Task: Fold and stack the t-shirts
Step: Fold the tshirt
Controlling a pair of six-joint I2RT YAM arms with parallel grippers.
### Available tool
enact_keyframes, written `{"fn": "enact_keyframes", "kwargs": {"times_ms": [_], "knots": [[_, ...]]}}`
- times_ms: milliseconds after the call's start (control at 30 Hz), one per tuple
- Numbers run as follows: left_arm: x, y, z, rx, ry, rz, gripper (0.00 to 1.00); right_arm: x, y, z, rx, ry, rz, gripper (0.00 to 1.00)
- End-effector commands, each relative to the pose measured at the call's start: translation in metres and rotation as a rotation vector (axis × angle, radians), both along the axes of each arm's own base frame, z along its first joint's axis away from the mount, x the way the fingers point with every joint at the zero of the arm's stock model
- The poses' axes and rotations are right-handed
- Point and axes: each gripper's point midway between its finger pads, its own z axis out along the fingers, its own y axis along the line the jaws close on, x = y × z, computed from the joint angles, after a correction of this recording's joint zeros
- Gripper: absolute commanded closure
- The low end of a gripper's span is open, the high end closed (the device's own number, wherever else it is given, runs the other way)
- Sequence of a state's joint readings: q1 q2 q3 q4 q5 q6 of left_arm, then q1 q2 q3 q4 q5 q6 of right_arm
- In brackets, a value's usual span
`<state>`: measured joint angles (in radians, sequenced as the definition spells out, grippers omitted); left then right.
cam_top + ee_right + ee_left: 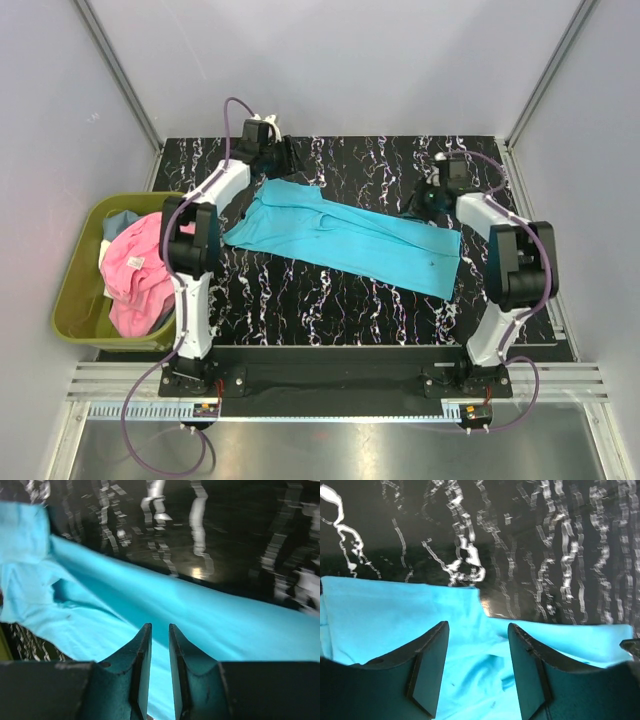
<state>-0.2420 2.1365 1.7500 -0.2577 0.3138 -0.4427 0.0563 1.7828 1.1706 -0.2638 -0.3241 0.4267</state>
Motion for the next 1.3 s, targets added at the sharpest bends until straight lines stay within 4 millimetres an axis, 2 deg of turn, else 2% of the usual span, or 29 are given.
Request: {"fn": "enact_keyframes", "kwargs": {"times_ms": [0, 33, 67, 100, 133, 167, 433, 733, 933, 1267], "knots": [[0.024, 0.016, 0.004, 0.066, 0.016, 0.066, 0.44, 0.019, 0.049, 0.023, 0.072, -0.075, 0.129, 0.73], [0.028, 0.022, -0.001, 0.107, 0.02, 0.076, 0.44, 0.021, 0.055, 0.026, 0.076, -0.087, 0.139, 0.72], [0.026, 0.029, -0.021, 0.158, 0.079, 0.092, 0.44, 0.021, 0.063, 0.024, 0.087, -0.082, 0.146, 0.73], [0.03, 0.041, -0.026, 0.213, 0.087, 0.137, 0.43, 0.022, 0.066, 0.025, 0.093, -0.088, 0.151, 0.73], [0.037, 0.045, -0.019, 0.238, 0.066, 0.141, 0.43, 0.022, 0.07, 0.025, 0.097, -0.088, 0.155, 0.73], [0.036, 0.049, -0.028, 0.261, 0.086, 0.142, 0.43, 0.023, 0.072, 0.023, 0.097, -0.084, 0.16, 0.73], [0.039, 0.082, -0.034, 0.318, 0.083, 0.167, 0.4, 0.024, 0.078, 0.021, 0.088, -0.084, 0.182, 0.73], [0.033, 0.068, -0.056, 0.221, 0.123, 0.049, 0.42, 0.024, 0.077, 0.029, 0.095, -0.097, 0.168, 0.72], [0.033, 0.058, -0.052, 0.174, 0.107, 0.019, 0.46, 0.021, 0.074, 0.035, 0.079, -0.106, 0.157, 0.72], [0.032, 0.064, -0.06, 0.206, 0.127, 0.033, 0.45, 0.02, 0.072, 0.038, 0.07, -0.109, 0.151, 0.72]]}}
